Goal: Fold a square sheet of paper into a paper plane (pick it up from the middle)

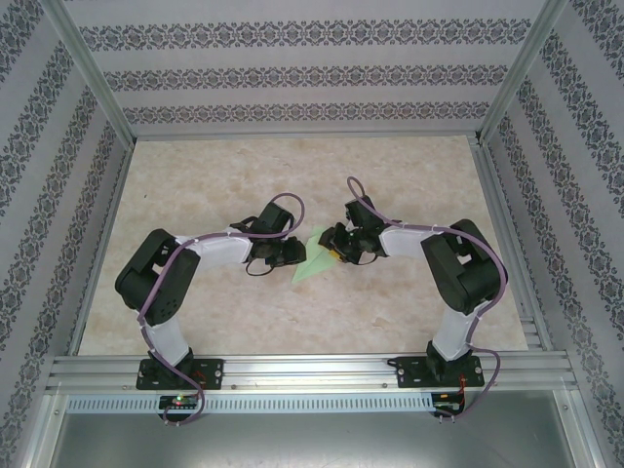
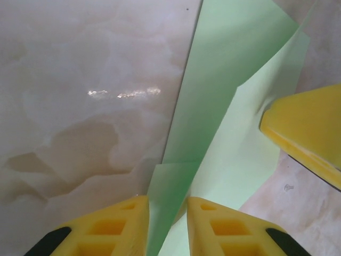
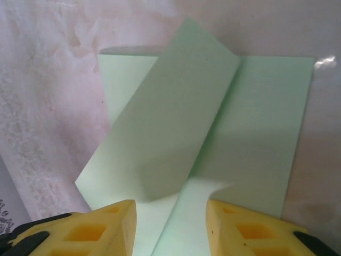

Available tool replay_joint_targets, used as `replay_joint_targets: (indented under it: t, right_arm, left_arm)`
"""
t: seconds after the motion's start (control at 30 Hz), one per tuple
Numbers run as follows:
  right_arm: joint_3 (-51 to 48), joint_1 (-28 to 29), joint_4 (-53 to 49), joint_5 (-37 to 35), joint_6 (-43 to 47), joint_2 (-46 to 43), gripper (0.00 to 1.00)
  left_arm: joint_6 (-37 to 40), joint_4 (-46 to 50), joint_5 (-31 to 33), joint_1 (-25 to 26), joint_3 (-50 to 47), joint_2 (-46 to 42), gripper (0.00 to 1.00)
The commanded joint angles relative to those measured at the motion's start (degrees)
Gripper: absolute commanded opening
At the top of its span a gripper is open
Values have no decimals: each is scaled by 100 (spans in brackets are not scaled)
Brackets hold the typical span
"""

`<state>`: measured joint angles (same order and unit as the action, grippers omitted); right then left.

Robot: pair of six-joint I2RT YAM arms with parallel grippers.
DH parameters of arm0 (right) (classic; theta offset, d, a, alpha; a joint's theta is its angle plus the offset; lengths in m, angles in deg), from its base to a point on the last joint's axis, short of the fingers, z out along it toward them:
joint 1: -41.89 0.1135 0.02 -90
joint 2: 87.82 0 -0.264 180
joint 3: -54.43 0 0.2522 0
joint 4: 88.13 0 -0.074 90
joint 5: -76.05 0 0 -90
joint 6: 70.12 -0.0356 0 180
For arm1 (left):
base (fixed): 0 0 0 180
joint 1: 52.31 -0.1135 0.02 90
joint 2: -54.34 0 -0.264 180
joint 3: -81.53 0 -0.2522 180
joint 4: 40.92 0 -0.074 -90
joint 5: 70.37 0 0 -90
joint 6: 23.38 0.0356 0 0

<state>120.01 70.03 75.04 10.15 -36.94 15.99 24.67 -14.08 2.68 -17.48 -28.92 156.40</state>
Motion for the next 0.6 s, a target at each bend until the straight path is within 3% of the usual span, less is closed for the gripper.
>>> replay_joint_targets:
  t: [0.0,0.57]
  right_arm:
    - [182,60,356,96,-115,131,39]
    - [-95,195,1409,502,-451,270,31]
  left_arm:
    - [-10,-32,107,-80,145,116,25]
    - [-18,92,137,-201,72,64,25]
